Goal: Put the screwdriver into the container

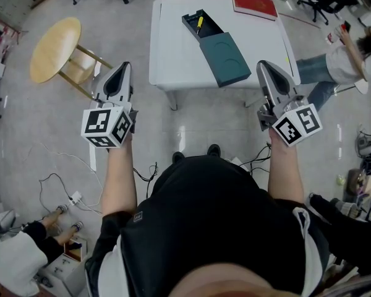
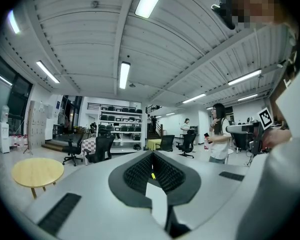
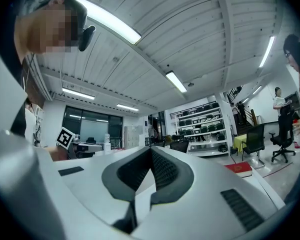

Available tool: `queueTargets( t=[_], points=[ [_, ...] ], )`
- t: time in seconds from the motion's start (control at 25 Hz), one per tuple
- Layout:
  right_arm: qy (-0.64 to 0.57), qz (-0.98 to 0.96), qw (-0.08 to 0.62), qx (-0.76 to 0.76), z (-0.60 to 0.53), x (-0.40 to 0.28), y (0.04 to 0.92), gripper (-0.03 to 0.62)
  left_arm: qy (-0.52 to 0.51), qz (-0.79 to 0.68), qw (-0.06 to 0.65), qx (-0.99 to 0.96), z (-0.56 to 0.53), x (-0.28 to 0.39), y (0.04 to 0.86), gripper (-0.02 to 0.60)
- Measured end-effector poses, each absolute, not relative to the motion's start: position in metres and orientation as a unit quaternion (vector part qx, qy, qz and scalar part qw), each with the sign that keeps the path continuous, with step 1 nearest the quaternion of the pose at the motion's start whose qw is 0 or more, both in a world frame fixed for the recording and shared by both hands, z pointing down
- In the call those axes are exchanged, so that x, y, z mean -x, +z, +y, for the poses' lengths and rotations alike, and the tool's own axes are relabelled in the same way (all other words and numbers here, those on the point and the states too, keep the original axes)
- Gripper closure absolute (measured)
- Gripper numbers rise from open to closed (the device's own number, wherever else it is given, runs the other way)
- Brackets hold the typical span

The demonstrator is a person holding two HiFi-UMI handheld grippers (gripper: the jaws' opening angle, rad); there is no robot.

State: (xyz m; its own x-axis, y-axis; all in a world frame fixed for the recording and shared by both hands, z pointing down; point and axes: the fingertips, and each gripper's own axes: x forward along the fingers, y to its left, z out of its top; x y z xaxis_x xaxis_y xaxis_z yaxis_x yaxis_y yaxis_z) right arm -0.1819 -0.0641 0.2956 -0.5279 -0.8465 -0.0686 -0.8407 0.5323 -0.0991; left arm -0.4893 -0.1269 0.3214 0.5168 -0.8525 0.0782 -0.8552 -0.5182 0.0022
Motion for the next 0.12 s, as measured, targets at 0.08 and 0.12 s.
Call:
queueTargets(
  t=[0.08, 0.12],
  points=[
    [-0.028, 0.873, 0.053, 0.484, -0.0646, 0.1815, 0.2978, 0.565, 0.034, -0.491, 0.02, -0.871, -0.1275, 0.4894, 0.3235, 0.565],
    [-0.028, 0.873, 0.053, 0.484, -0.0648, 0.1812, 0.2988, 0.565, 0.034, -0.491, 0.02, -0.87, -0.1278, 0.4894, 0.3244, 0.565]
  ],
)
